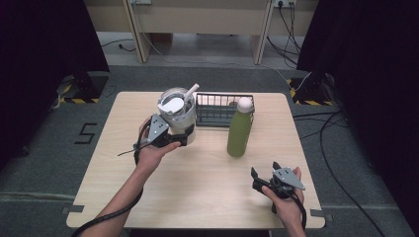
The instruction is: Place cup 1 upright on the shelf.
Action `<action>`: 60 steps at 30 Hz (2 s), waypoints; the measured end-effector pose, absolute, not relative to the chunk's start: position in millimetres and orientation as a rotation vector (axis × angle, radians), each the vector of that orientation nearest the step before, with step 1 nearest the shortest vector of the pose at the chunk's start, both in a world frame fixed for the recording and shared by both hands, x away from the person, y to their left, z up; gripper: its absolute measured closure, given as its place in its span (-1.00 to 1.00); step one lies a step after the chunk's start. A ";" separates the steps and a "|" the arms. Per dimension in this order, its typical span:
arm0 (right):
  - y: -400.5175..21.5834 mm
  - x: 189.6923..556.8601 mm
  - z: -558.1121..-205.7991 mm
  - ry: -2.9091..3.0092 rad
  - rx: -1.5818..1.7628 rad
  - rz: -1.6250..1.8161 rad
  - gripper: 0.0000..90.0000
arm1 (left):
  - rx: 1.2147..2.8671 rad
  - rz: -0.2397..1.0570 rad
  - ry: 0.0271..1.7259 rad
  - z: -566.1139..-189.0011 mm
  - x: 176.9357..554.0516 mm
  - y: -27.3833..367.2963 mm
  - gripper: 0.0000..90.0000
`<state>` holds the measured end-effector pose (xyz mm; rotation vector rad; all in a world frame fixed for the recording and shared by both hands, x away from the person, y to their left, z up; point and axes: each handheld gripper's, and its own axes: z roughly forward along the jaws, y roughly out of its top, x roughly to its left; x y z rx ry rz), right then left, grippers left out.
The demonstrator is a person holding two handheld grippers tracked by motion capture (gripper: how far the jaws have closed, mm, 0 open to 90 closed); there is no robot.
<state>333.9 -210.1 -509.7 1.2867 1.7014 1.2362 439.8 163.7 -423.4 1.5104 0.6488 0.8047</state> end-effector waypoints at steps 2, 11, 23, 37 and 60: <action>-210.4 333.8 -509.8 1.701 1.286 1.232 -0.66 | 1.508 0.806 0.647 -422.6 441.4 161.9 -0.80; -210.8 333.7 -510.0 1.701 1.283 1.231 -0.66 | 1.508 0.805 0.641 -419.6 448.7 157.0 -0.80; -210.3 333.3 -510.1 1.701 1.277 1.226 -0.66 | 1.505 0.802 0.636 -418.3 457.9 149.8 -0.80; -209.9 333.6 -510.5 1.703 1.276 1.225 -0.66 | 1.490 0.797 0.656 -416.6 468.5 145.5 -0.80; -209.7 333.4 -510.9 1.703 1.277 1.225 -0.66 | 1.485 0.790 0.683 -416.3 490.2 136.1 -0.80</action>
